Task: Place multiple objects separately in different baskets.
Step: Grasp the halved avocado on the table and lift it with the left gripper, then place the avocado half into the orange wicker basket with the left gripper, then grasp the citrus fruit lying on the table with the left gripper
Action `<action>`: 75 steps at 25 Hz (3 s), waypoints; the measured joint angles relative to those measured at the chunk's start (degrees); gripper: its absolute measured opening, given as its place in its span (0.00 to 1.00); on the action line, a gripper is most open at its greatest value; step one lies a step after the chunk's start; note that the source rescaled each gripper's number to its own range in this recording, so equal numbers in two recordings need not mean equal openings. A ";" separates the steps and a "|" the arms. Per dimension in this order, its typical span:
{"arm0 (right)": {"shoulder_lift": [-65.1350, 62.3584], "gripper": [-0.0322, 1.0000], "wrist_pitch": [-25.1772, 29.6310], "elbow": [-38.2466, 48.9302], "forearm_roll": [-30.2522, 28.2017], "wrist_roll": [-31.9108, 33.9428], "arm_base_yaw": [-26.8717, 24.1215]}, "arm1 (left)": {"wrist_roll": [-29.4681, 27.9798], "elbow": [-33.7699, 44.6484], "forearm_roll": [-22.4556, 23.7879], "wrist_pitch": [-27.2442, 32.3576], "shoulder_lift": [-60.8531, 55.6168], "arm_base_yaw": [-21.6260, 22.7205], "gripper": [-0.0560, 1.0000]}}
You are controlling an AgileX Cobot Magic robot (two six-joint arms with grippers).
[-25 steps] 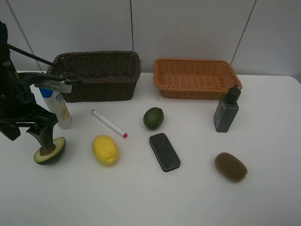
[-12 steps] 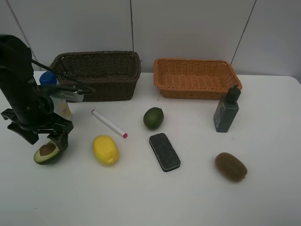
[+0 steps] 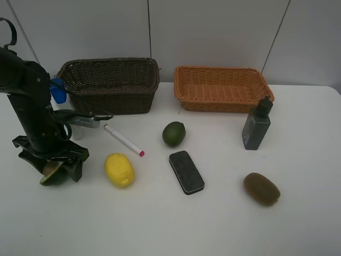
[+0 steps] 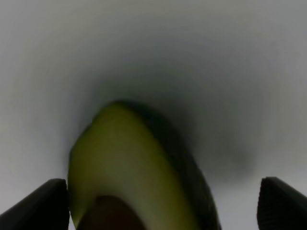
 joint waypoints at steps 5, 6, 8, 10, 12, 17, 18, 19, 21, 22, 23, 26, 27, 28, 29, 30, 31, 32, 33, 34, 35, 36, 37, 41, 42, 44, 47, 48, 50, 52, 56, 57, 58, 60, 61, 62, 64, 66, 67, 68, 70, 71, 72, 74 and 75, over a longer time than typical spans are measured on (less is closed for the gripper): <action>0.00 1.00 0.00 0.00 0.00 0.00 0.00 | 0.00 0.17 -0.15 -0.14 0.71 0.00 1.00; 0.00 1.00 0.00 0.00 0.00 0.00 0.00 | 0.00 0.17 -0.15 -0.14 0.71 0.00 1.00; 0.00 1.00 0.00 0.00 0.00 0.00 0.00 | -0.06 0.17 -0.18 -0.14 0.71 0.00 0.99; 0.00 1.00 0.00 0.00 0.00 0.00 0.00 | -0.21 0.17 -0.21 -0.14 0.71 0.00 0.92; 0.00 1.00 0.00 0.00 0.00 0.00 0.00 | -0.37 0.17 -0.29 -0.08 0.71 0.00 0.77; 0.00 1.00 0.00 0.00 0.00 0.00 0.00 | -0.89 -0.22 -0.78 1.57 0.65 0.00 0.71; 0.00 1.00 0.00 0.00 0.00 0.00 0.00 | -0.89 -0.52 -0.98 2.62 0.42 0.00 0.71; 0.00 1.00 0.00 0.00 0.00 0.00 0.00 | -0.84 -0.88 -1.41 3.74 -0.04 0.00 0.71; 0.00 1.00 0.00 0.00 0.00 0.00 0.00 | -0.27 -1.72 -2.54 5.65 -1.97 -0.12 0.71; 0.00 1.00 0.00 0.00 0.00 0.00 0.00 | 0.15 -2.28 -2.96 6.72 -3.47 -0.48 0.71; 0.00 1.00 0.00 0.00 0.00 0.00 0.00 | 0.45 -2.92 -3.83 7.71 -5.12 -1.05 0.71; 0.00 1.00 0.00 0.00 0.00 0.00 0.00 | 1.50 -5.00 -5.49 9.74 -9.73 -3.98 0.71; 0.00 1.00 0.00 0.00 0.00 0.00 0.00 | 1.64 -5.99 -6.05 10.36 -10.99 -5.47 0.71; 0.00 1.00 0.00 0.00 0.00 0.00 0.00 | 1.69 -6.99 -6.60 10.85 -11.75 -6.86 0.71; 0.00 1.00 0.00 0.00 0.00 0.00 0.00 | 1.76 -8.48 -7.10 11.37 -12.28 -8.61 0.71; 0.00 1.00 0.00 0.00 0.00 0.00 0.00 | 1.76 -10.17 -7.45 11.69 -12.35 -10.38 0.71; 0.00 1.00 0.00 0.00 0.00 0.00 0.00 | 1.76 -12.03 -7.80 11.76 -12.21 -12.13 0.71; 0.00 1.00 0.00 0.00 0.00 0.00 0.00 | 1.83 -13.76 -8.01 11.80 -11.89 -13.48 0.71; 0.00 1.00 0.00 0.00 0.00 0.00 0.00 | 1.88 -16.08 -8.09 11.63 -11.32 -14.93 0.71; 0.00 1.00 0.00 0.00 0.00 0.00 0.00 | 1.89 -18.59 -8.23 11.25 -10.55 -16.17 0.71; 0.00 1.00 0.00 0.00 0.00 0.00 0.00 | 1.89 -20.77 -8.37 10.72 -9.77 -17.06 0.71; 0.00 1.00 0.00 0.00 0.00 0.00 0.00 | 1.89 -23.57 -8.44 10.01 -8.58 -17.88 0.71; 0.00 1.00 0.00 0.00 0.00 0.00 0.00 | 1.89 -26.55 -8.53 9.14 -7.08 -18.45 0.71; 0.00 1.00 0.00 0.00 0.05 0.00 0.00 | 1.89 -39.70 -10.05 6.95 1.55 -19.37 0.71; 0.00 1.00 0.00 0.00 0.05 0.00 0.00 | 1.89 -42.87 -10.29 6.63 4.38 -19.51 0.71; 0.00 1.00 0.00 0.00 0.05 0.00 0.00 | 1.89 -50.77 -10.63 6.23 9.79 -19.56 0.71; 0.00 1.00 -0.05 0.00 0.05 0.00 0.00 | 1.89 -62.06 -10.93 5.60 17.89 -19.55 0.71; 0.00 1.00 -0.05 0.00 0.05 0.00 0.00 | 1.89 -65.89 -11.26 5.01 20.66 -19.55 0.71; 0.00 1.00 -0.05 0.00 0.05 0.00 0.00 | 1.89 -72.44 -11.57 3.91 25.41 -19.61 0.71; 0.00 1.00 -0.05 0.00 0.05 0.00 0.00 | 1.89 -78.40 -11.82 2.33 30.04 -19.61 0.71; 0.00 1.00 -0.05 0.00 0.05 0.00 0.00 | 1.89 -84.59 -12.04 -0.26 36.11 -19.61 0.89; 0.00 1.00 -0.05 0.00 0.05 0.00 0.00 | 1.89 -85.00 -12.06 -0.33 36.78 -19.61 0.94; 0.00 1.00 -0.05 0.00 0.05 0.00 0.00 | 1.89 -85.19 -12.14 -0.33 37.14 -19.61 0.97; 0.00 1.00 -0.05 0.00 0.05 0.00 0.00 | 1.89 -85.23 -12.18 -0.21 37.19 -19.61 0.99; 0.00 1.00 -0.05 0.00 0.05 0.00 0.00 | 1.75 -85.40 -12.21 0.15 37.11 -19.61 1.00; 0.00 1.00 -0.05 0.00 0.05 0.00 0.00 | 1.65 -85.61 -12.21 0.97 36.88 -19.61 1.00; 0.00 1.00 -0.05 0.00 0.05 0.00 0.00 | 1.60 -86.17 -12.21 4.65 36.12 -19.61 1.00; 0.00 1.00 -0.05 0.00 0.05 0.00 0.00 | 1.07 -86.45 -12.21 11.18 34.59 -19.61 1.00; 0.00 1.00 -0.05 0.00 0.05 0.00 0.00 | 0.53 -86.53 -12.21 15.41 33.46 -19.61 1.00; 0.00 1.00 -0.05 0.00 0.05 0.00 0.00 | -0.49 -86.66 -12.21 19.16 32.45 -19.65 1.00; 0.00 1.00 -0.05 0.00 0.05 0.00 0.00 | -2.67 -86.78 -12.21 26.06 29.95 -19.67 1.00; 0.00 1.00 -0.05 0.00 0.05 0.00 0.00 | -4.12 -86.72 -12.21 27.00 28.86 -19.72 1.00; 0.00 1.00 -0.05 0.00 0.05 0.00 0.00 | -5.52 -86.28 -12.26 27.60 27.54 -19.87 1.00; 0.00 1.00 -0.05 0.00 0.05 0.00 0.00 | -7.04 -84.71 -12.20 27.71 25.09 -20.45 1.00; 0.00 1.00 -0.05 0.00 0.05 0.00 0.00 | -7.47 -83.55 -12.15 27.71 23.98 -20.88 1.00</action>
